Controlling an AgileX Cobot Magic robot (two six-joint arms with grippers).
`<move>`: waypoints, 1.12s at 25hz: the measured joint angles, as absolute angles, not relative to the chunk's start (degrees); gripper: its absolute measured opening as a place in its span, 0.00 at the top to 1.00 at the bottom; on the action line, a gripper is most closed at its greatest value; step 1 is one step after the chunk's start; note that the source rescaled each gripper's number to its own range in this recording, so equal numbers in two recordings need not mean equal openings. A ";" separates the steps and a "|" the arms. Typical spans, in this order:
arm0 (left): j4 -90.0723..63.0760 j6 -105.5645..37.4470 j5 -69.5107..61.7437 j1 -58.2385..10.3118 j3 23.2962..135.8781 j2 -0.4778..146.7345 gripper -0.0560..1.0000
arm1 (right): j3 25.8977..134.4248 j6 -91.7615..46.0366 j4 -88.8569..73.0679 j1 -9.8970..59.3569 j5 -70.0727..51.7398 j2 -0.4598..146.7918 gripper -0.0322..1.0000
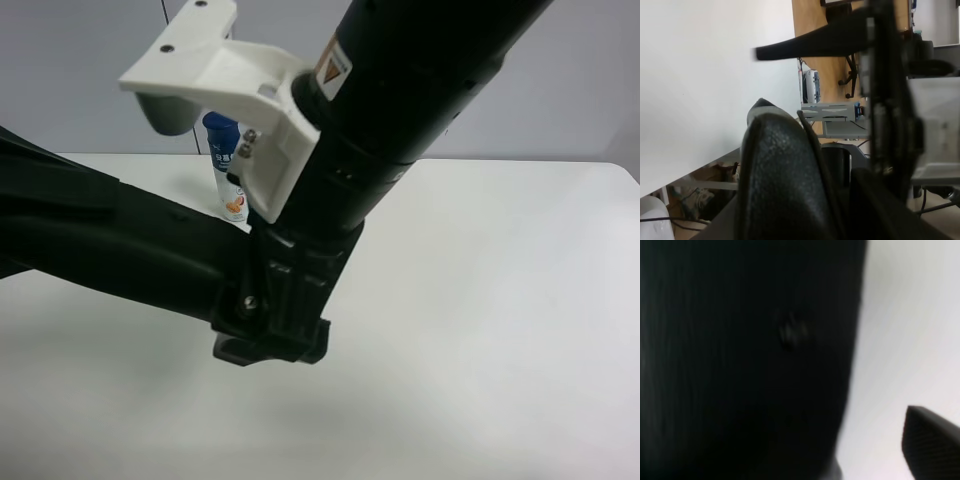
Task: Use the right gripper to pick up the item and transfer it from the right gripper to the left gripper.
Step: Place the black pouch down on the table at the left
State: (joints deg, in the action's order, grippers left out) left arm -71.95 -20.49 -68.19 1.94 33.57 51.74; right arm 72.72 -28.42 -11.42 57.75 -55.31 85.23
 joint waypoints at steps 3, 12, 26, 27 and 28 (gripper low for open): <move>-71.95 -20.49 -68.19 1.94 33.57 51.74 0.94 | 72.72 -23.47 -6.53 57.75 -59.42 81.15 0.01; -71.85 -20.54 -68.27 1.94 33.57 51.74 0.94 | 70.54 -11.39 -3.76 57.75 -69.19 63.97 0.00; -69.60 -20.54 -68.34 1.94 33.57 51.74 0.94 | 35.20 -1.71 -0.52 57.75 -63.94 17.27 0.00; -69.60 -20.54 -68.34 1.94 33.57 51.74 0.94 | 33.91 -1.71 -0.38 57.75 -62.91 14.39 0.00; -69.60 -20.54 -68.34 1.94 33.57 51.74 0.94 | 32.60 -1.71 0.00 57.75 -61.70 11.80 0.00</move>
